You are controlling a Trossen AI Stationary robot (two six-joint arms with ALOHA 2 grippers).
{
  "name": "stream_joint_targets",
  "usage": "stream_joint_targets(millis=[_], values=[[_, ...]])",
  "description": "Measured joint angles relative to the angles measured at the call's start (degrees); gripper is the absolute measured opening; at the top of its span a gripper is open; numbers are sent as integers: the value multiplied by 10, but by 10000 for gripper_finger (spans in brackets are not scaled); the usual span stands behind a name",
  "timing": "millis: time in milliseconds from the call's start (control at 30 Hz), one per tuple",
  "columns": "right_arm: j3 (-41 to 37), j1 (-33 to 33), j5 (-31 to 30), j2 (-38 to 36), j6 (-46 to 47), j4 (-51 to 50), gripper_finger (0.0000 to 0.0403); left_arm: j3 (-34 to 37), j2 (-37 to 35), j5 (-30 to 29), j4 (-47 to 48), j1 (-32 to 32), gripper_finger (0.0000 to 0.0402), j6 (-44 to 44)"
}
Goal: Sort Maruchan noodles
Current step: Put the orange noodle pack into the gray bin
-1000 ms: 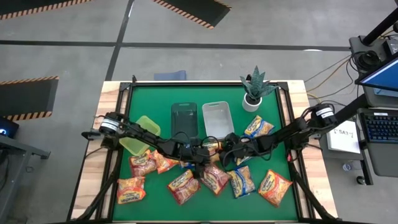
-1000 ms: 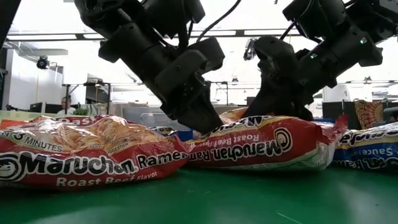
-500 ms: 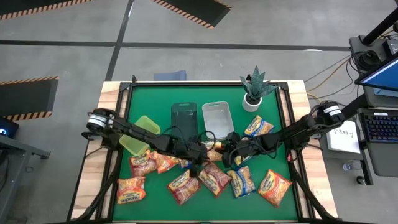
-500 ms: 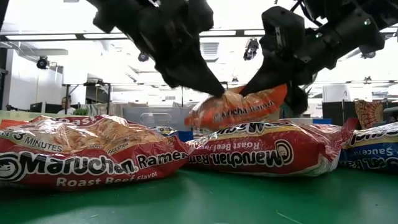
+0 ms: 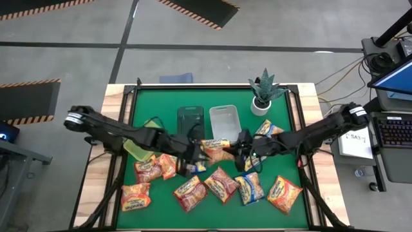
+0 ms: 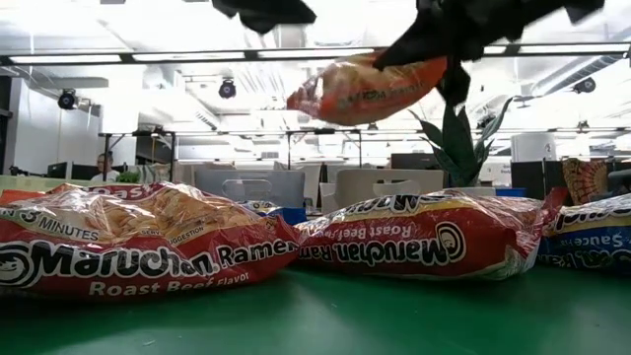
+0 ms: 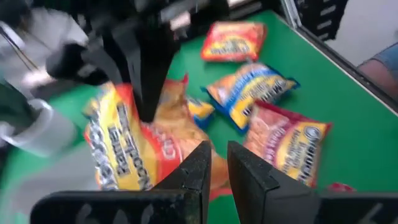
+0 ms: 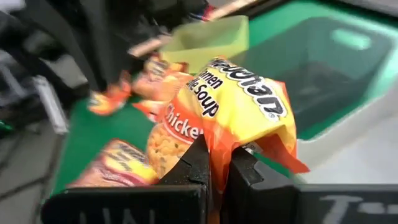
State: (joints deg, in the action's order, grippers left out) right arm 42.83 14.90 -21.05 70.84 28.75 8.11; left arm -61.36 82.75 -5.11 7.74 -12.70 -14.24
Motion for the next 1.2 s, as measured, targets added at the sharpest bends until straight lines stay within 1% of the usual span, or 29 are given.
stream_joint_targets(millis=[167, 267, 400, 533, 633, 733, 800, 900, 1000, 1067, 1133, 1200], values=[[115, -20, -43, -4, -49, -212, 10, 5, -40, -4, 3, 9, 37, -64], [186, -45, -45, 9, -89, -316, 10, 21, -62, -4, -7, 18, 37, -98], [267, -82, -46, 37, -145, -415, 11, 76, -106, -4, -72, 28, 37, -114], [333, -118, -46, 62, -244, -480, 11, 144, -153, -12, -154, 36, 37, -125], [360, -137, -46, 79, -359, -493, 12, 186, -189, -44, -220, 43, 37, -125], [372, -151, -45, 96, -494, -495, 12, 221, -216, -59, -256, 51, 37, -135], [375, -158, -45, 107, -573, -498, 12, 231, -231, -75, -267, 52, 37, -138], [374, -164, -45, 120, -665, -498, 12, 232, -249, -126, -272, 53, 37, -138], [374, -164, -46, 133, -724, -498, 12, 232, -263, -172, -271, 54, 37, -138], [374, -164, -46, 142, -756, -497, 12, 230, -270, -193, -266, 53, 37, -140], [374, -164, -50, 149, -773, -497, 12, 229, -275, -198, -254, 53, 37, -144], [378, -164, -67, 159, -774, -498, 12, 230, -279, -199, -238, 53, 37, -156]])
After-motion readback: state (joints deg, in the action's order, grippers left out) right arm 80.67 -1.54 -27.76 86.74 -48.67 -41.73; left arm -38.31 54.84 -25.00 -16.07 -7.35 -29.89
